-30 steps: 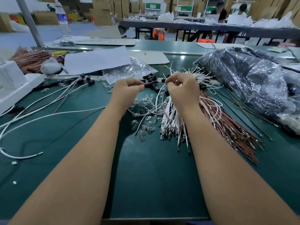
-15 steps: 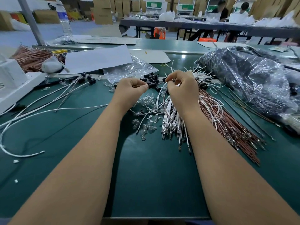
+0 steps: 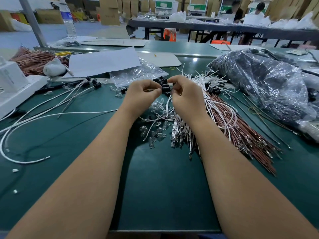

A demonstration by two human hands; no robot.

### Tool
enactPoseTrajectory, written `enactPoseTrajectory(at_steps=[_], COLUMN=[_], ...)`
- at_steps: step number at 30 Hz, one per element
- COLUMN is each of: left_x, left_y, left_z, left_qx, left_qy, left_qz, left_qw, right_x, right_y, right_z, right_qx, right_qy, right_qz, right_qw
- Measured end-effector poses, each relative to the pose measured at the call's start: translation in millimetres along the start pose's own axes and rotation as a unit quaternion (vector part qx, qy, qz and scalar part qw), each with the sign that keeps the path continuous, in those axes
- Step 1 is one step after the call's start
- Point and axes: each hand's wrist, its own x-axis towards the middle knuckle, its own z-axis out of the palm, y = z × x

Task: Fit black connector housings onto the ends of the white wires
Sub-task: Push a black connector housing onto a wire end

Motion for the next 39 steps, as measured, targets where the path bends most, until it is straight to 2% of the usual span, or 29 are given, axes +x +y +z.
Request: enactPoseTrajectory(at_steps=[5, 9, 11, 13, 16, 19, 22, 24, 27, 33, 39], left_x=[-0.4, 2.7, 6.2, 8.1, 6.9, 5.3, 4.8, 3.9, 3.2, 4.5, 1.1], left_y=[0.9, -1.6, -9.4, -18.8, -23.7, -16.4, -6.0, -2.8, -4.9, -13.9, -2.7], left_z=[1.1, -3.1, -14.3, -29.2, -37.8, -27.4, -15.2, -8.8, -6.8, -15.2, -3.7], left_qx=[0.045, 0.134, 0.228, 0.323, 0.369, 0.37, 0.366, 0.354, 0.334, 0.362, 0.261], left_qy=[0.024, 0.024, 0.07, 0.153, 0.209, 0.188, 0.117, 0.078, 0.059, 0.084, 0.028], left_qz=[0.061, 0.094, 0.1, 0.069, 0.004, 0.066, 0.173, 0.215, 0.208, 0.14, 0.198], left_qw=[0.997, 0.986, 0.966, 0.931, 0.906, 0.907, 0.907, 0.907, 0.917, 0.918, 0.944], right_x=[-1.6, 0.5, 1.8, 3.1, 3.1, 2.1, 1.1, 0.8, 0.2, -0.6, 0.0], right_y=[-6.2, -5.6, -0.2, 4.6, 6.6, 3.5, 1.0, 1.3, 2.1, 1.7, -0.4], right_z=[0.0, 1.3, -0.2, -3.1, -4.2, -2.1, -0.3, 0.2, -0.5, 0.8, -0.2], right_qx=[-0.013, -0.104, -0.127, -0.14, -0.146, -0.116, -0.09, -0.082, -0.082, -0.089, -0.048], right_qy=[-0.028, -0.037, 0.004, 0.041, 0.03, -0.006, -0.026, -0.038, -0.048, -0.061, -0.067], right_qz=[-0.008, -0.018, 0.003, 0.034, 0.04, 0.012, -0.012, -0.02, -0.02, -0.013, -0.014], right_qw=[0.999, 0.994, 0.992, 0.989, 0.988, 0.993, 0.996, 0.996, 0.995, 0.994, 0.997])
